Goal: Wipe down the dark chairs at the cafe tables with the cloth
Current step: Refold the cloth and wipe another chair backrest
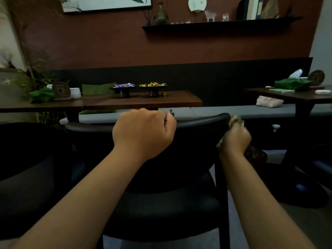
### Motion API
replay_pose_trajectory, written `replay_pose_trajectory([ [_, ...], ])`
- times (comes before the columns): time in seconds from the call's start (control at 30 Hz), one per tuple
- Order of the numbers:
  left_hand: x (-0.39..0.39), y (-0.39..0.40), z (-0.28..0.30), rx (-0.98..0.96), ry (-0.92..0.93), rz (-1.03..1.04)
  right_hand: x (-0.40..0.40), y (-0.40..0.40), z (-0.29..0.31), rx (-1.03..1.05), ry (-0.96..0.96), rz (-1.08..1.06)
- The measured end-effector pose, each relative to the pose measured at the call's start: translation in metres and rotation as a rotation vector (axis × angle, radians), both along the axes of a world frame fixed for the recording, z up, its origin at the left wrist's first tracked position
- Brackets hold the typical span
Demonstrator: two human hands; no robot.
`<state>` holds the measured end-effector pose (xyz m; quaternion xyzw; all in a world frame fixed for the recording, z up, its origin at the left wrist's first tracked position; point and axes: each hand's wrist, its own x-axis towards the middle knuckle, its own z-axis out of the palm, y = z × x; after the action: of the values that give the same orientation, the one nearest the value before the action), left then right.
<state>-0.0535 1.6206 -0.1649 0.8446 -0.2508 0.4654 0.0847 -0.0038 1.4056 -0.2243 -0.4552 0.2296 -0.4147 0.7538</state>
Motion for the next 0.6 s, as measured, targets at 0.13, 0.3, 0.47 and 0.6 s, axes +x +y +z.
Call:
replay_pose_trajectory([
  [0.13,0.003,0.000,-0.001,-0.012,-0.027,0.000,-0.007,0.020,0.013,-0.273,-0.096,-0.160],
  [0.3,0.004,0.000,-0.002,-0.007,-0.045,0.020,-0.003,0.027,-0.043,0.026,0.062,-0.117],
  [0.47,0.006,0.001,-0.003,-0.002,-0.034,0.009,-0.012,0.026,-0.004,-0.096,-0.062,-0.133],
  [0.6,0.005,-0.001,-0.003,0.004,-0.097,0.035,-0.015,0.041,0.010,-0.262,-0.145,-0.230],
])
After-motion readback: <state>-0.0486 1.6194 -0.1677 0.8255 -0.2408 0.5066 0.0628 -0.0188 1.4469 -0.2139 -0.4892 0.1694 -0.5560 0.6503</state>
